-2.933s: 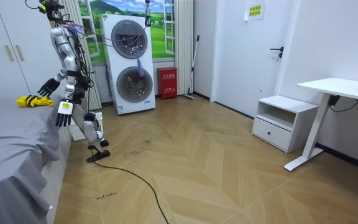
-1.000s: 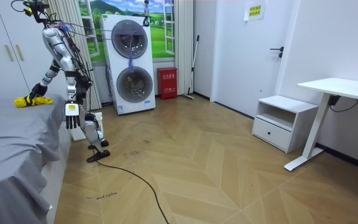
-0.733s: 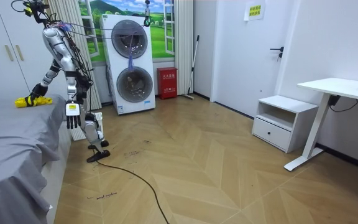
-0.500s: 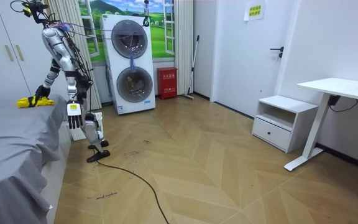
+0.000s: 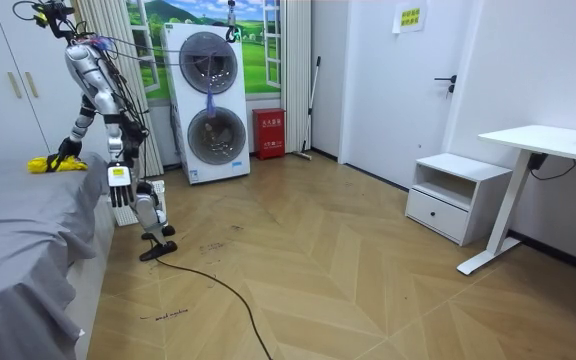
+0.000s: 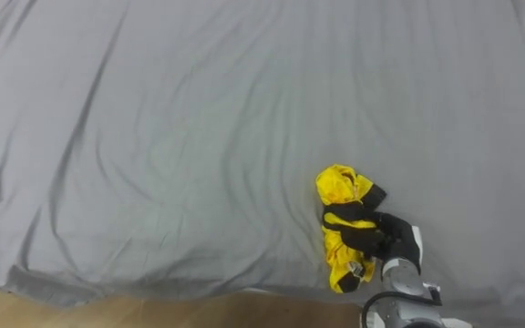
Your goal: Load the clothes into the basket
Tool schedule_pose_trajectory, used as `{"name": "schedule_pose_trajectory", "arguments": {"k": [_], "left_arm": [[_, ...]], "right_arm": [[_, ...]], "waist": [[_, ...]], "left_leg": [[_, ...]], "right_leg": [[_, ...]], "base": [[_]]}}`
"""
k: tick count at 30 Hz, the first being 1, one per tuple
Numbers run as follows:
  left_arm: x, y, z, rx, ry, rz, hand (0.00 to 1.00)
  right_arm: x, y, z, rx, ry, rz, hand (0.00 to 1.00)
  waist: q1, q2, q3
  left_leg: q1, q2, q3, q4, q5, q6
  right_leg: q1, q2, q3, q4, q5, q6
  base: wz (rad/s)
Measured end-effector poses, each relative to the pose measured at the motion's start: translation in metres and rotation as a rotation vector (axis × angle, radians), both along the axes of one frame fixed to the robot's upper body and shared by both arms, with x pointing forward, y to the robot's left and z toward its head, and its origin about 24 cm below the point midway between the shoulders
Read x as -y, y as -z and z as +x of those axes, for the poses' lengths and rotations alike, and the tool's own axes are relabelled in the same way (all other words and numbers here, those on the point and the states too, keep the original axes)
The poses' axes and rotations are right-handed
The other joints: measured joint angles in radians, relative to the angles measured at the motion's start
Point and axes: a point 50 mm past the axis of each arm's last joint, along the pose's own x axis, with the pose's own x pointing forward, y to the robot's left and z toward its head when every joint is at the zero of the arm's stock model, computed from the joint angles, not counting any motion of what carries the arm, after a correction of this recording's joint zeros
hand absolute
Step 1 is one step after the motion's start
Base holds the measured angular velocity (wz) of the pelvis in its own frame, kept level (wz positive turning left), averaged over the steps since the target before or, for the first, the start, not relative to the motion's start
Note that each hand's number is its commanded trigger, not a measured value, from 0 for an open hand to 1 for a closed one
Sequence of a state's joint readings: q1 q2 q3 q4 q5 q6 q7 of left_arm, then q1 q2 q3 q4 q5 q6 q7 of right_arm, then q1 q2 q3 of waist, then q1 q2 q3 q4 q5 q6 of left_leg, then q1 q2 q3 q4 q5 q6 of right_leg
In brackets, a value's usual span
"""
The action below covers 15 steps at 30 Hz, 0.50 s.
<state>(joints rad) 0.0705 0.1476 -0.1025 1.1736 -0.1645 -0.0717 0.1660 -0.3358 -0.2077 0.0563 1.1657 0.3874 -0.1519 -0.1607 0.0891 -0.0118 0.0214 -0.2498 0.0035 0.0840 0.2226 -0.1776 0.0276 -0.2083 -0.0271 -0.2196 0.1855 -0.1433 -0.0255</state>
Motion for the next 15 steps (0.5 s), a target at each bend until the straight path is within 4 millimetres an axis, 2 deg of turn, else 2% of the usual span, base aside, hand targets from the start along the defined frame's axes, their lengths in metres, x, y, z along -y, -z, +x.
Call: {"name": "schedule_pose_trajectory", "arguments": {"k": [9,12,15], "left_arm": [[-0.001,0.001,-0.004,-0.017,-0.004,0.003,0.00],[-0.003,0.001,-0.006,-0.015,-0.020,0.004,0.00],[-0.007,0.001,-0.016,-0.022,-0.073,0.006,0.00]], "right_arm": [[0.011,-0.003,-0.001,-0.006,0.018,-0.019,1.00],[0.016,-0.012,0.002,0.047,0.034,-0.008,1.00],[0.019,-0.026,0.005,0.148,0.049,0.012,1.00]], "waist": [[-0.007,-0.002,-0.0029],[-0.024,-0.003,-0.0046],[-0.033,-0.014,-0.0077]], "left_leg": [[0.029,0.000,-0.003,-0.002,0.007,0.001],[0.049,-0.001,-0.001,-0.005,0.007,0.001],[0.102,0.002,0.029,-0.019,0.007,0.001]], "right_leg": [[0.031,-0.004,-0.003,-0.001,0.000,0.000],[0.048,-0.006,0.001,-0.001,0.000,0.000],[0.080,-0.006,0.032,-0.001,-0.001,0.002]], "base": [[0.02],[-0.03],[-0.29]]}}
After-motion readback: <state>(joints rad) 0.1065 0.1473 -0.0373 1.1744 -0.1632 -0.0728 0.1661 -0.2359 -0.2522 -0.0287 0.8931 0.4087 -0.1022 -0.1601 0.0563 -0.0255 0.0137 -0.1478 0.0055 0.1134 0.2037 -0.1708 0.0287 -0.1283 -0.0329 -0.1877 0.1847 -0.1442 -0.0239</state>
